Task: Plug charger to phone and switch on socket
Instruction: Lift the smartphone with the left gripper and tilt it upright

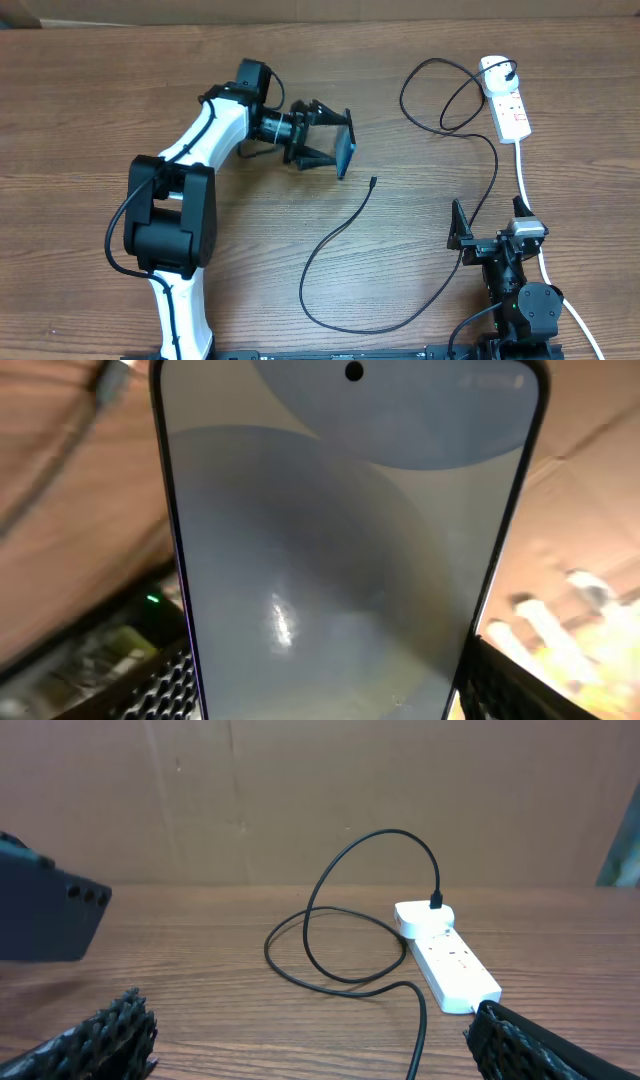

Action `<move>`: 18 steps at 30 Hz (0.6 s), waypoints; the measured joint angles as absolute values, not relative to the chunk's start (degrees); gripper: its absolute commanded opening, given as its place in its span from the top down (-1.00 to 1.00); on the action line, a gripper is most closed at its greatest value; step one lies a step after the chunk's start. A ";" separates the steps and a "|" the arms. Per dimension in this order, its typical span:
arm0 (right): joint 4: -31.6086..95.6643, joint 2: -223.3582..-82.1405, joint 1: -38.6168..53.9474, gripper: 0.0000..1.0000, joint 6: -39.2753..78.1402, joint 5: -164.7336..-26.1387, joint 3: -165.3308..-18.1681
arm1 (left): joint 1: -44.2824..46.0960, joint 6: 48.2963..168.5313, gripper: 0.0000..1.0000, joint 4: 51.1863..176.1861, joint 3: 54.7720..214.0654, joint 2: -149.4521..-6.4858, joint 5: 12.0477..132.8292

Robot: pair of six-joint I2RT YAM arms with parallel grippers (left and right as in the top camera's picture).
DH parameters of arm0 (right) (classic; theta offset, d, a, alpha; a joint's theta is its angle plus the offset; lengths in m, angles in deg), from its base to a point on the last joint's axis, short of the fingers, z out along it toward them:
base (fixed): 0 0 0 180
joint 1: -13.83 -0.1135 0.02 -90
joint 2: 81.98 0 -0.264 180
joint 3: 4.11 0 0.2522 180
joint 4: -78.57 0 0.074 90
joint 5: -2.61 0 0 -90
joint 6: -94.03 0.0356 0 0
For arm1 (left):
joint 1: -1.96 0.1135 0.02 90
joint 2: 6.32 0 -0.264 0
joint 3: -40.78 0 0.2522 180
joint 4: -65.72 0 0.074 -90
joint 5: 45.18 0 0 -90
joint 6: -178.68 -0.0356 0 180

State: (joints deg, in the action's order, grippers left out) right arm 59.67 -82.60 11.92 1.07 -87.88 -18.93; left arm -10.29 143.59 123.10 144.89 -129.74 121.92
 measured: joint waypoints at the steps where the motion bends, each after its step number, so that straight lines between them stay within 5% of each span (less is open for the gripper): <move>1: 59.67 -82.60 11.92 -1.00 1.09 -87.86 -18.93 | -9.90 144.77 -0.41 122.48 144.89 -129.74 123.17; 18: 59.67 -82.60 11.92 -1.00 1.09 -87.86 -18.93 | -3.58 152.23 -0.42 121.02 144.89 -129.74 131.45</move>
